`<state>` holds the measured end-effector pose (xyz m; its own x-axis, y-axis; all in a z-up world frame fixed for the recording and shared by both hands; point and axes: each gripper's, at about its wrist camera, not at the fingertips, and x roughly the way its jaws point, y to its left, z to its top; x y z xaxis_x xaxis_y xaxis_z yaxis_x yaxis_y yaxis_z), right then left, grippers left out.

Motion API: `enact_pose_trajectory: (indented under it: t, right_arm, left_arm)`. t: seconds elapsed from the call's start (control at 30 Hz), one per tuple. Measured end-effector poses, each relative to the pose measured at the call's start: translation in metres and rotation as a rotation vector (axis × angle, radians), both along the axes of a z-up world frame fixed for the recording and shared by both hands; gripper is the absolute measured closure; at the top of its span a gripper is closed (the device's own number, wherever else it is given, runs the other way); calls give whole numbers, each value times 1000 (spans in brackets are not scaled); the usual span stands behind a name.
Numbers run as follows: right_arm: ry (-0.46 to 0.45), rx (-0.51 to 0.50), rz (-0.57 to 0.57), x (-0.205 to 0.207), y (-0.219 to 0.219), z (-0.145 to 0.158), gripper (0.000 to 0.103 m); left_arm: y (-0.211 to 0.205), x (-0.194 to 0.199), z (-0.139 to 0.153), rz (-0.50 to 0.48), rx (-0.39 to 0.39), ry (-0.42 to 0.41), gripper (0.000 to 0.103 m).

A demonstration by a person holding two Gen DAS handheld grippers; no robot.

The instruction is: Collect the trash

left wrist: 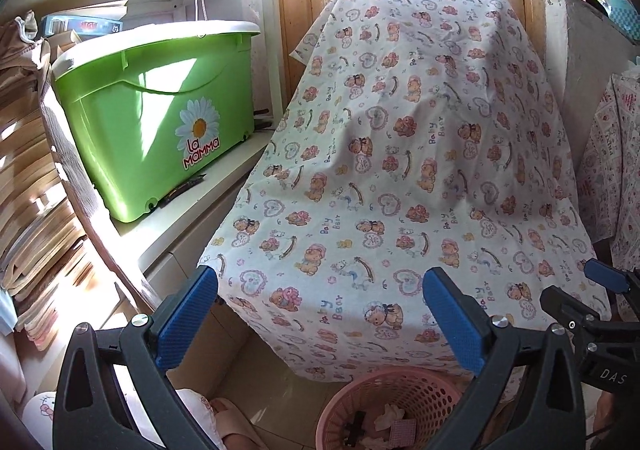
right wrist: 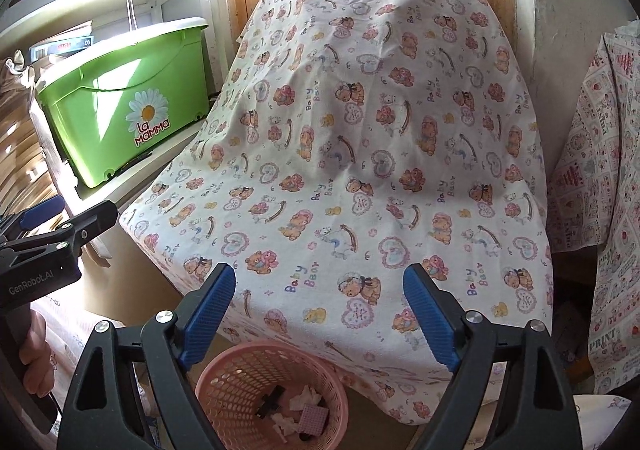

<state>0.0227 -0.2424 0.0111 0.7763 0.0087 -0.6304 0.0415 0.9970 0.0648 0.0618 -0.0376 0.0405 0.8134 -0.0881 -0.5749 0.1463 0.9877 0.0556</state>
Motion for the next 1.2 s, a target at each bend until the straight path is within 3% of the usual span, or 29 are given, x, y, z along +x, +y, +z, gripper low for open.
enact_pose_trajectory:
  t: [1.2]
  right_arm:
    - [0, -8, -2, 0, -1, 0, 16]
  left_arm:
    - [6, -8, 2, 32, 34, -53, 2]
